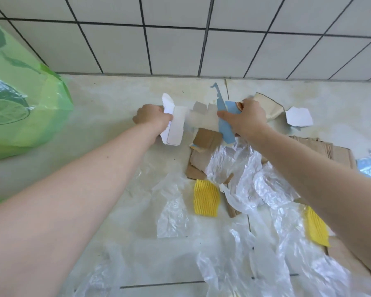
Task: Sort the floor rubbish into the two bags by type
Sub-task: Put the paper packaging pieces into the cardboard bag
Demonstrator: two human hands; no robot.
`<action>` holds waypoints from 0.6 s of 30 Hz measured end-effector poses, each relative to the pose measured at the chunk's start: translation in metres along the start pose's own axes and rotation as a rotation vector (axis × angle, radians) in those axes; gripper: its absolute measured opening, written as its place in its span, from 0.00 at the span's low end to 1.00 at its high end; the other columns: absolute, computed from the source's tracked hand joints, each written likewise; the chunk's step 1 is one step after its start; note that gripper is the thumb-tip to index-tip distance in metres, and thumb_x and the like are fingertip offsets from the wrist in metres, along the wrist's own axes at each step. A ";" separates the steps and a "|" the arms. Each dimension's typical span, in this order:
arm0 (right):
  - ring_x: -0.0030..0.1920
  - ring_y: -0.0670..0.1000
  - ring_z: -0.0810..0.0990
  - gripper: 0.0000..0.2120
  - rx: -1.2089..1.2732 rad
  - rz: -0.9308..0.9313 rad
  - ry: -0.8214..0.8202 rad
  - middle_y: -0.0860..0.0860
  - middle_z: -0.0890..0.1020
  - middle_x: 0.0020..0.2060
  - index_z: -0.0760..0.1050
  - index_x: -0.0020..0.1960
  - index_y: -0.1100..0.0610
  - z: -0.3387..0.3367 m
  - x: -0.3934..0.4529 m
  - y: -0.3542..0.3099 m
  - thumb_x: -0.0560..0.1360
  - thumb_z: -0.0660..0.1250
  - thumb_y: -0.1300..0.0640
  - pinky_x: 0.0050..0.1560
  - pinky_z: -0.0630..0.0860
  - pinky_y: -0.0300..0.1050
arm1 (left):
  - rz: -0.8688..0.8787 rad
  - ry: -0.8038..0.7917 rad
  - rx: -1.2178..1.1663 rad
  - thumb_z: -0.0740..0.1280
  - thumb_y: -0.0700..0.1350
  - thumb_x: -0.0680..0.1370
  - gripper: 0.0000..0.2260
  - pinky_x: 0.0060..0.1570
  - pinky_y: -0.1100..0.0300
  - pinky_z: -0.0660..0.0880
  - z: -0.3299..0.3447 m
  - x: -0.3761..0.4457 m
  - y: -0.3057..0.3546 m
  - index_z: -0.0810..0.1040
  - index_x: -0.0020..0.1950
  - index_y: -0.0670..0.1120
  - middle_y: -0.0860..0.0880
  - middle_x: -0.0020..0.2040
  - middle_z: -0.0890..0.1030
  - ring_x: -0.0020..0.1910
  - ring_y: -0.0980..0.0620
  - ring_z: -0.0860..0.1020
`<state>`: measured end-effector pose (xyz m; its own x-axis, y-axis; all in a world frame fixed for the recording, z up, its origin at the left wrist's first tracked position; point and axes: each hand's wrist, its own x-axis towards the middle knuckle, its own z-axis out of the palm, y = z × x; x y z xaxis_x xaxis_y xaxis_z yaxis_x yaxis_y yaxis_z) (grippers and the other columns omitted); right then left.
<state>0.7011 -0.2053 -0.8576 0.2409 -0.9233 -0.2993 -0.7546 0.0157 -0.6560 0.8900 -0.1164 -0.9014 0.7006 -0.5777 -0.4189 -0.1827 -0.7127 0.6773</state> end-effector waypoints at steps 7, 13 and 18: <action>0.46 0.59 0.83 0.23 0.261 0.164 -0.039 0.58 0.79 0.53 0.70 0.57 0.61 -0.008 -0.007 0.025 0.70 0.74 0.50 0.39 0.83 0.58 | 0.070 0.059 0.386 0.68 0.46 0.74 0.10 0.44 0.58 0.63 0.026 0.007 -0.011 0.80 0.51 0.41 0.41 0.63 0.70 0.63 0.40 0.66; 0.47 0.56 0.83 0.19 0.232 0.174 -0.080 0.55 0.80 0.52 0.72 0.55 0.59 -0.006 -0.018 0.032 0.71 0.74 0.51 0.34 0.83 0.49 | -0.018 0.089 0.238 0.71 0.44 0.70 0.17 0.45 0.51 0.70 0.020 0.009 -0.013 0.79 0.55 0.36 0.38 0.60 0.77 0.61 0.41 0.71; 0.47 0.56 0.83 0.21 0.237 0.178 -0.094 0.55 0.80 0.53 0.72 0.58 0.59 0.004 -0.027 0.030 0.71 0.73 0.51 0.33 0.82 0.48 | -0.091 0.099 -0.061 0.72 0.41 0.71 0.08 0.42 0.58 0.72 0.007 -0.006 -0.015 0.75 0.35 0.44 0.46 0.37 0.78 0.43 0.44 0.77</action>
<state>0.6741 -0.1786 -0.8720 0.1813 -0.8589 -0.4790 -0.6296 0.2728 -0.7275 0.8837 -0.1050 -0.9137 0.7775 -0.4673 -0.4209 -0.0749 -0.7333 0.6758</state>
